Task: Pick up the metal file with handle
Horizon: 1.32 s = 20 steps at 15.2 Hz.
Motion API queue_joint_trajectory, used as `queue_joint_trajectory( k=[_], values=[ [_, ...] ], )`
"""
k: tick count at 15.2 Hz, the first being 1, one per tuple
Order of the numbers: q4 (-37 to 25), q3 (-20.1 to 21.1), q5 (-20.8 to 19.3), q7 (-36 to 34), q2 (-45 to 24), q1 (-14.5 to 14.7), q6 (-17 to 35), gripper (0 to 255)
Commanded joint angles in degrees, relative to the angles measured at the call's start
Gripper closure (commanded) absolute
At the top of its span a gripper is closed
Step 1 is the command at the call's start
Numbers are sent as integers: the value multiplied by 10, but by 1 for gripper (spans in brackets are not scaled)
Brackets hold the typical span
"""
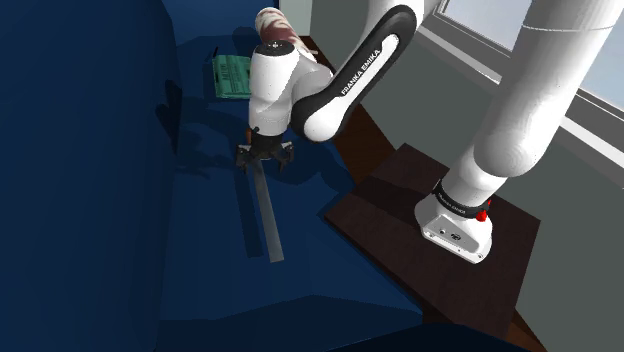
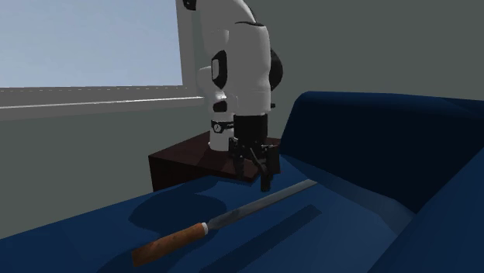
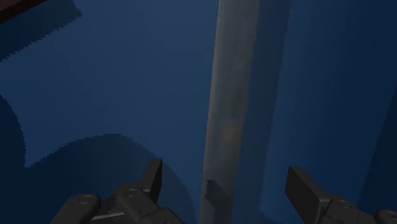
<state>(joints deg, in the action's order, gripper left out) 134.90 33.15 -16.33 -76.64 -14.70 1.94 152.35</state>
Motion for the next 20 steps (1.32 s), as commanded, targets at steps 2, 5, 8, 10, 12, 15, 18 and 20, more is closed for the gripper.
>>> queue_joint_trajectory(
  k=[2, 5, 8, 10, 12, 15, 18, 20],
  values=[
    [-22, -32, -51, -51, -43, 31, 16, 0],
    [-25, -51, -75, -69, -65, 45, 33, 0],
    [-28, -67, -95, -83, -84, 58, 48, 0],
    [-28, -67, -95, -83, -84, 58, 48, 0],
    [-28, -68, -95, -84, -84, 58, 48, 255],
    [-28, -68, -95, -84, -84, 58, 48, 255],
    [-28, -68, -95, -84, -84, 58, 48, 255],
    [-28, -67, -95, -83, -84, 58, 48, 255]
  ],
)
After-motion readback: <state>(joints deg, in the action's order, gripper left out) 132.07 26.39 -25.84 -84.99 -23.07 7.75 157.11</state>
